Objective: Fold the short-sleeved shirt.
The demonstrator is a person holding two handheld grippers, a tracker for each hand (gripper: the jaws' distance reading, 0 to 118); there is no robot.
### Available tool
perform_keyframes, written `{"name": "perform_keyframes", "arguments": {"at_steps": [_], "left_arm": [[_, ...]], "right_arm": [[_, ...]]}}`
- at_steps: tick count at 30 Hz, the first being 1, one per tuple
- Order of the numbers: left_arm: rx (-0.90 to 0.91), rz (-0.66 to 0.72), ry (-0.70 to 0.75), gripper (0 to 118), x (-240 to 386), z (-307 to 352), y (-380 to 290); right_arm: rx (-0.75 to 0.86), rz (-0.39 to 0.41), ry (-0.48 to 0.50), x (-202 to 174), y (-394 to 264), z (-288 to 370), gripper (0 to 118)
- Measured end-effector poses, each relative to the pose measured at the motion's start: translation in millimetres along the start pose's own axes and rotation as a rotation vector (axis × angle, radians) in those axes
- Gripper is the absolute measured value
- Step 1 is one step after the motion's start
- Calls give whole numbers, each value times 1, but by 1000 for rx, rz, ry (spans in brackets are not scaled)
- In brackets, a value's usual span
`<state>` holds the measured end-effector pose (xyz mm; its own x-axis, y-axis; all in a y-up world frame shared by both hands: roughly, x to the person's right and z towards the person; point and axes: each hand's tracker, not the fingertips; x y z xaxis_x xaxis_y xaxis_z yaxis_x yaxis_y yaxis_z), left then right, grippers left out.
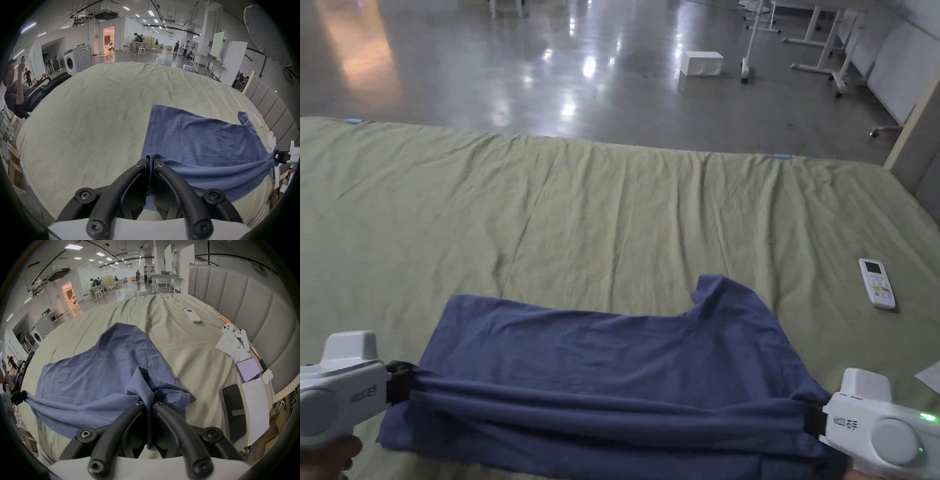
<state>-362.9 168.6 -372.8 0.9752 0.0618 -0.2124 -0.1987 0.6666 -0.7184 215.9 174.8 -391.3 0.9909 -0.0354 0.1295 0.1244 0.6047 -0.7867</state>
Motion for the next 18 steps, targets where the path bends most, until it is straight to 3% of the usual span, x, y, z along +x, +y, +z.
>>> {"name": "perform_keyframes", "arguments": {"at_steps": [5, 9, 12, 14, 15, 17, 18], "left_arm": [[-34, -4, 17, 7, 4, -34, 7], [-59, -8, 26, 8, 6, -48, 9], [-69, -22, 32, 9, 7, -48, 7], [-55, -38, 49, 22, 6, -46, 8], [-42, -50, 55, 37, 7, -42, 9], [-1, -78, 44, 55, 7, -38, 9], [23, -85, 41, 58, 10, -33, 11]], "right_arm": [[-44, 1, -20, -5, 9, -40, 8], [-59, 89, -57, -11, 6, -57, 17], [-42, 118, -74, -12, 3, -55, 42], [-16, 116, -67, -11, 3, -45, 42], [18, 108, -64, -11, 4, -39, 46], [101, 125, -59, -15, 4, -25, 65], [138, 135, -61, -18, 5, -18, 76]]}}
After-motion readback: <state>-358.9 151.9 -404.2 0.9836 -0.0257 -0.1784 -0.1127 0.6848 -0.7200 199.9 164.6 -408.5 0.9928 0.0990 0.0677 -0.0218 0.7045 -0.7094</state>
